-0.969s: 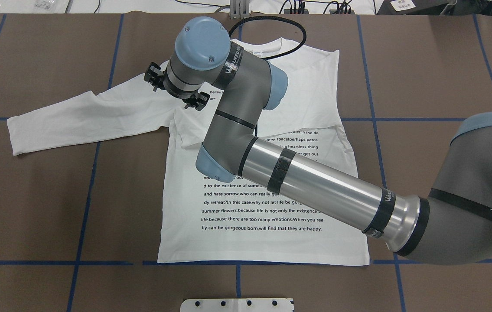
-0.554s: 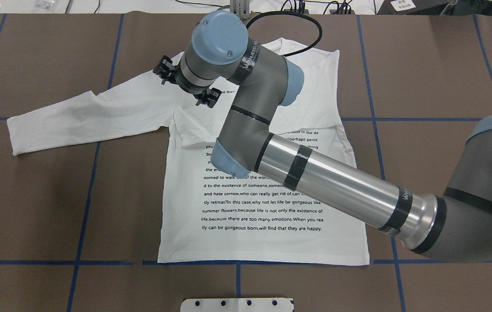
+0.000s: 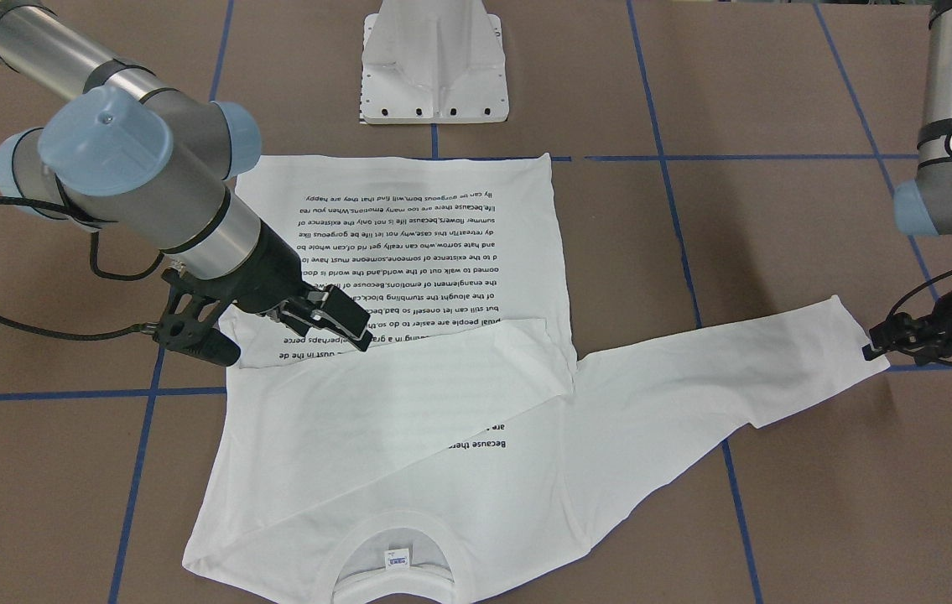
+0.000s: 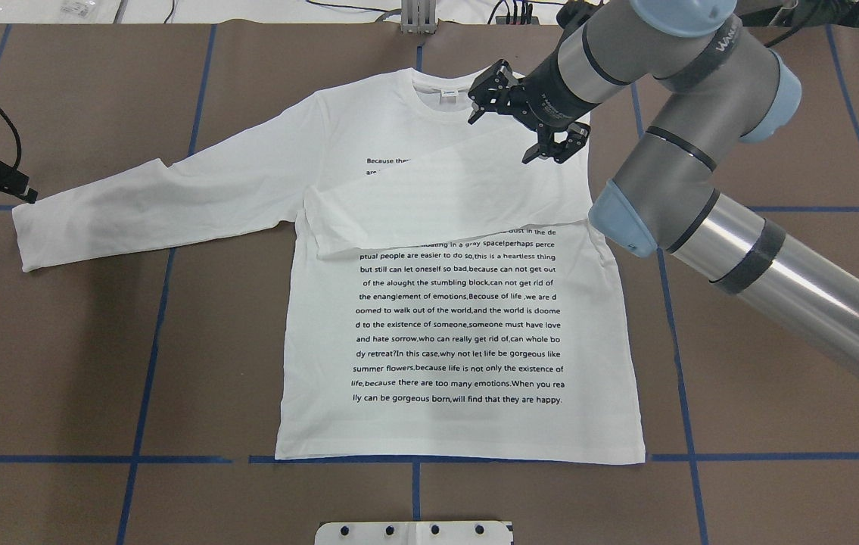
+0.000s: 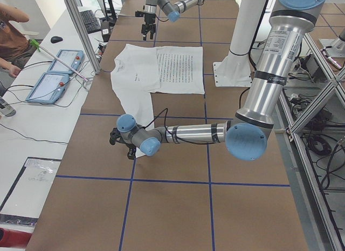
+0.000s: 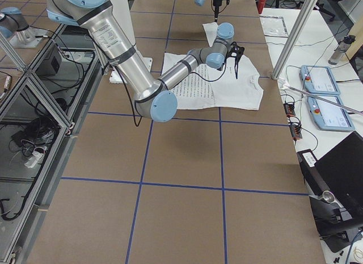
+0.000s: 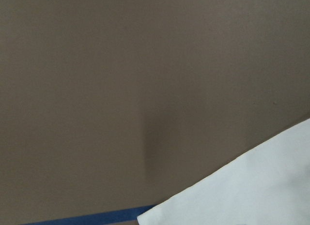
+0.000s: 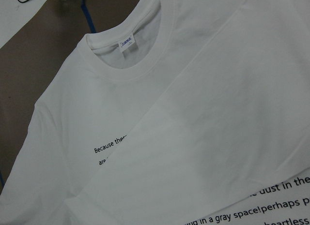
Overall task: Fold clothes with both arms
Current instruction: 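Release the sleeve and raise the right gripper away from the shirt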
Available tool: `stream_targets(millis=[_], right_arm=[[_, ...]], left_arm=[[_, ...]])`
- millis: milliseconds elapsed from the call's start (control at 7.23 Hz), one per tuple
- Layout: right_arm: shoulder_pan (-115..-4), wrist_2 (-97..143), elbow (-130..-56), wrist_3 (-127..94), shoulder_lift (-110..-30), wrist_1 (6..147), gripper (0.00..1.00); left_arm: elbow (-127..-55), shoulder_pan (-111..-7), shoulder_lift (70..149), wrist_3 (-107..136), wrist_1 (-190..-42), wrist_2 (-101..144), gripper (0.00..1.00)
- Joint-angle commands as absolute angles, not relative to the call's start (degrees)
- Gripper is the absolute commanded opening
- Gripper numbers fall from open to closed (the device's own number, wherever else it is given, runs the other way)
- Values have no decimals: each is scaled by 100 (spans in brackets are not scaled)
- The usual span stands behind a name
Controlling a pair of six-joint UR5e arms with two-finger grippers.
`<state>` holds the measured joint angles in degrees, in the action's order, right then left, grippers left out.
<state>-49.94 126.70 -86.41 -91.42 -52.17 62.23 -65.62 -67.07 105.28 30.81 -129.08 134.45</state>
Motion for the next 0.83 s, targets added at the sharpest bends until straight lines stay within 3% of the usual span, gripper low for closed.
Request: stream_targets(millis=[0,277,692], right_arm=[[-5036,12709,-8675,-9079,-5326,6223,99],[-5045,12700,-8675,-9079,-5326,6223,99],[-5054,12700,-8710,-9079,-5335,6249,99]], left_arm=[[-6443,-6531,10538,3103,-12911,13438,74],[-6425,-6521,10512,3067,-12902,13421,64],[-6504,-6539,10529,3024,-12885,13228,63]])
